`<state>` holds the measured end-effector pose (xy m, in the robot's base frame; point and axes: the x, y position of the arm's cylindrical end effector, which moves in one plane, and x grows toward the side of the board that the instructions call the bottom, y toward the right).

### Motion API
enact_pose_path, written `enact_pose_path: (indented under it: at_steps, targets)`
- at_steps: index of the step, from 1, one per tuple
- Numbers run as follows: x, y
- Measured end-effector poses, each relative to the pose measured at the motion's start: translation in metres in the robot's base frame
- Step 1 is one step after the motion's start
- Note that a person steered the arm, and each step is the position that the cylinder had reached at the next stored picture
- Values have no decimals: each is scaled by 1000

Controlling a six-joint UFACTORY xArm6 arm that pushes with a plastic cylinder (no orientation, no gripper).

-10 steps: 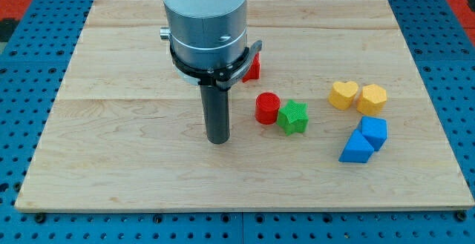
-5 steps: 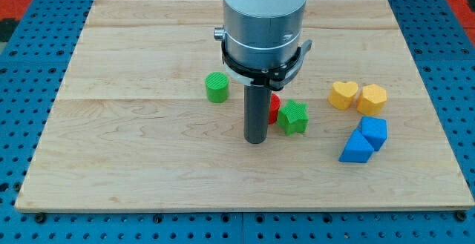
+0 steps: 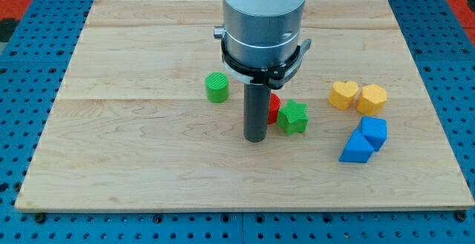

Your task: Point your arm at the red star

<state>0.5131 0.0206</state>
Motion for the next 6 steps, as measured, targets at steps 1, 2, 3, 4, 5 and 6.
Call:
enact_pose_path:
  at_steps: [1, 2, 3, 4, 5, 6]
  targets:
    - [-1, 0]
    - [-1, 0]
    - [-8, 3]
    - [-19, 4]
    - [-30, 4]
    - [-34, 4]
